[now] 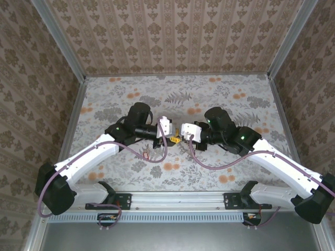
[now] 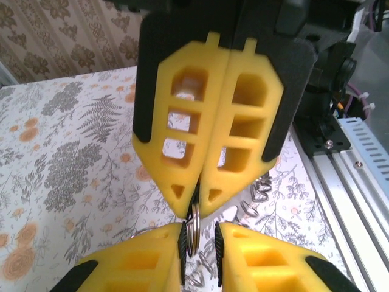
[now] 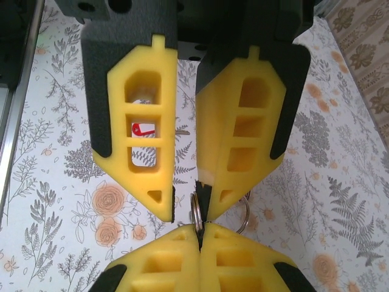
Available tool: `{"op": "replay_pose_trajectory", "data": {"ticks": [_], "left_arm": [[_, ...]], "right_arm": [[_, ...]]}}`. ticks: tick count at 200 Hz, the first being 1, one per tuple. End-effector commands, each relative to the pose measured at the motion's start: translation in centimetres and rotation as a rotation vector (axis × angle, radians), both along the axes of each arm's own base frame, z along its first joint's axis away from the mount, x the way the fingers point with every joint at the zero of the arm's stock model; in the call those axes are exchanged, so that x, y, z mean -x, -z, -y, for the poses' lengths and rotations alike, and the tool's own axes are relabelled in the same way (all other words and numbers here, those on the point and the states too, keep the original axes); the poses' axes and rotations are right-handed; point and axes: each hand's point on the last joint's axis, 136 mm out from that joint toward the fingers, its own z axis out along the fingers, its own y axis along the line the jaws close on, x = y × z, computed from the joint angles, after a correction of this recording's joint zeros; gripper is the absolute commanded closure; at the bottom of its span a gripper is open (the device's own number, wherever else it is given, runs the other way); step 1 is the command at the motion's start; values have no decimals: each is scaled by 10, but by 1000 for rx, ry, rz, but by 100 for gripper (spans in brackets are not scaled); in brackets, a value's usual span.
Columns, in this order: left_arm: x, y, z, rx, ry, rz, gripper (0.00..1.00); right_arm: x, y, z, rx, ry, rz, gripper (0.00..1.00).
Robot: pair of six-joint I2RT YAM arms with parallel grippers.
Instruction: Put the keys on the keyring
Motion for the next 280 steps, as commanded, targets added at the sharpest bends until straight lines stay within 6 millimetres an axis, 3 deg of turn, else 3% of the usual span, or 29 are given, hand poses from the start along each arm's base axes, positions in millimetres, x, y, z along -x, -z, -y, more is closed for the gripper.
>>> {"op": "replay_pose_trajectory", "data": {"ticks": [1, 26, 124, 144, 173, 188, 206, 249, 280], "left_arm": [[-1, -5, -1, -13, -15, 43, 79], [0, -12, 1, 9, -11, 55, 89], [4, -29, 5, 72, 3, 81, 86], [8, -30, 6, 80, 28, 83, 100], [11, -32, 5, 79, 49, 95, 100], [16, -34, 2, 96, 76, 112, 100], [19, -39, -1, 137, 95, 122, 100], [23, -53, -4, 239, 120, 146, 100], [25, -56, -3, 253, 139, 147, 100]], "right_arm": [[3, -25, -8, -78, -25, 35, 100], [3, -24, -10, -81, -32, 25, 100], [1, -25, -16, -111, -34, 10, 100], [2, -23, -17, -112, -40, 4, 100], [5, -25, -16, -125, -59, 12, 100], [14, -32, -14, -188, -103, 11, 86], [17, -41, -6, -295, -109, 4, 77], [19, -46, 9, -448, -84, -14, 66], [25, -51, 7, -495, -119, -32, 67]]}}
